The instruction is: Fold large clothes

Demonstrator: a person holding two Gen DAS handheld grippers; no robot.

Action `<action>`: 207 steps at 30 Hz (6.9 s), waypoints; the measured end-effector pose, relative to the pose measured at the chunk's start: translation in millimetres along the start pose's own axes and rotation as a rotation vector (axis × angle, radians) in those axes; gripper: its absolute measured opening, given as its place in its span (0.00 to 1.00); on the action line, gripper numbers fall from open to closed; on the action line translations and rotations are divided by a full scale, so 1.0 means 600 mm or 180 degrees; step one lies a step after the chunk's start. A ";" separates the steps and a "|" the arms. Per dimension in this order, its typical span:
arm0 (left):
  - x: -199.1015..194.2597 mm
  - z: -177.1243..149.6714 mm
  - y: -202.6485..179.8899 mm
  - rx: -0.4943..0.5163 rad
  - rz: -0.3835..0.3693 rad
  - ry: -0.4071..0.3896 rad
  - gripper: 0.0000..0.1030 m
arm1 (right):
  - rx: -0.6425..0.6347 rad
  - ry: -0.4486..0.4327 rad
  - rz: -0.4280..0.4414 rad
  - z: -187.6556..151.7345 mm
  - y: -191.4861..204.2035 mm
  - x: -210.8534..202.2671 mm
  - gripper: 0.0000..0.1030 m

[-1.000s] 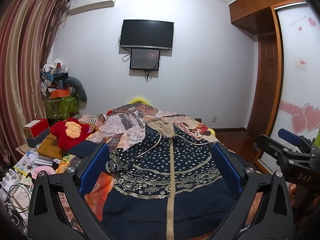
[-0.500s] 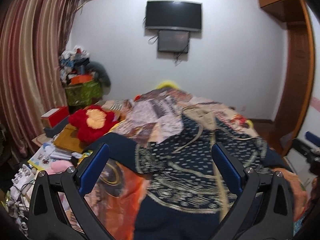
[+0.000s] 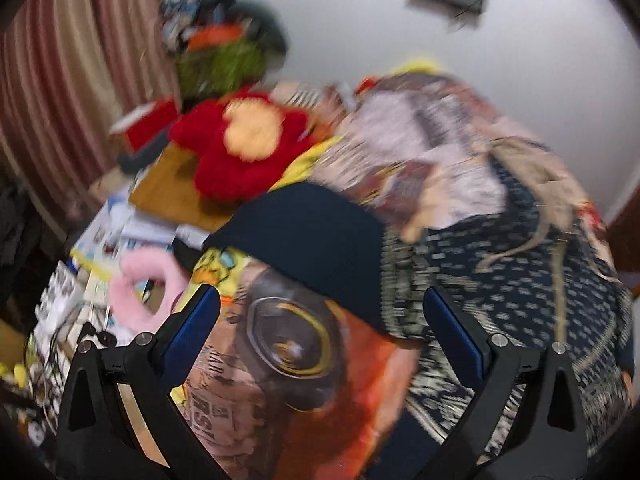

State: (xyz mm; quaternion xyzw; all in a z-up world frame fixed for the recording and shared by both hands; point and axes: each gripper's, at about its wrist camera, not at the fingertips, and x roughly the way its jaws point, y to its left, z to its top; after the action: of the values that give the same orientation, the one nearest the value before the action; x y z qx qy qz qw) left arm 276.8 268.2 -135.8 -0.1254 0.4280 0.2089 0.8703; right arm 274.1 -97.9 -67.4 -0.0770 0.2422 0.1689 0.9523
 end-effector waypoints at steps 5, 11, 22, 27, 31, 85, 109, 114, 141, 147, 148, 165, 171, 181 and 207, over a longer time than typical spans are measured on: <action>0.115 0.019 0.029 -0.0159 0.0236 0.0649 1.00 | -0.0289 0.0257 0.0040 -0.007 0.023 0.084 1.00; 0.182 0.021 0.038 -0.0423 -0.0039 0.0953 0.87 | -0.0395 0.0511 0.0122 -0.021 0.033 0.165 1.00; 0.230 0.038 0.096 -0.1344 -0.0484 0.0864 0.76 | -0.0550 0.0646 0.0188 -0.038 0.043 0.231 1.00; 0.234 0.051 0.112 -0.1369 -0.0335 0.0871 0.43 | -0.0530 0.0708 0.0160 -0.046 0.038 0.242 1.00; 0.212 0.069 0.111 -0.1146 -0.0156 0.0708 0.08 | -0.0498 0.0715 0.0135 -0.044 0.032 0.243 1.00; 0.035 -0.121 -0.552 0.1742 -0.1554 0.0628 0.02 | 0.0648 0.1822 -0.0555 -0.198 -0.382 0.138 0.20; -0.052 -0.087 -0.338 0.1515 -0.1195 0.0193 0.57 | 0.0408 0.1208 0.0009 -0.045 -0.211 0.062 0.75; -0.013 -0.079 -0.256 0.1349 -0.0866 0.0269 0.57 | 0.0098 0.1335 0.0429 -0.028 -0.079 0.132 0.75; 0.192 -0.158 -0.186 0.1055 -0.0729 0.0994 0.57 | -0.1145 0.2161 0.0733 -0.160 0.224 0.388 0.42; 0.191 -0.164 -0.177 0.0982 -0.0713 0.0989 0.60 | -0.1090 0.2048 0.0613 -0.149 0.202 0.386 0.12; 0.192 -0.165 -0.178 0.0979 -0.0698 0.0985 0.60 | -0.1027 0.2019 0.0616 -0.143 0.192 0.379 0.11; 0.178 -0.160 -0.226 0.1123 -0.0498 0.0984 0.60 | 0.0010 0.1186 0.0046 -0.023 -0.077 0.228 0.09; 0.185 -0.150 -0.240 0.1074 -0.0478 0.0993 0.60 | 0.0328 0.1129 -0.0131 -0.040 -0.172 0.187 0.08; 0.214 -0.129 -0.251 0.1047 -0.0098 0.0824 0.60 | 0.0533 0.1297 -0.0177 -0.111 -0.245 0.183 0.08; 0.194 -0.130 -0.210 0.1106 0.0099 0.0729 0.65 | 0.0959 0.1487 -0.0416 -0.159 -0.344 0.115 0.52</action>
State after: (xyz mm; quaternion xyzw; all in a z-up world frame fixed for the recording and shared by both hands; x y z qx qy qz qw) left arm 345.8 155.9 -270.5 0.0103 0.5556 0.1298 0.8212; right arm 363.6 -292.1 -170.7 0.0130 0.4720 0.0469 0.8803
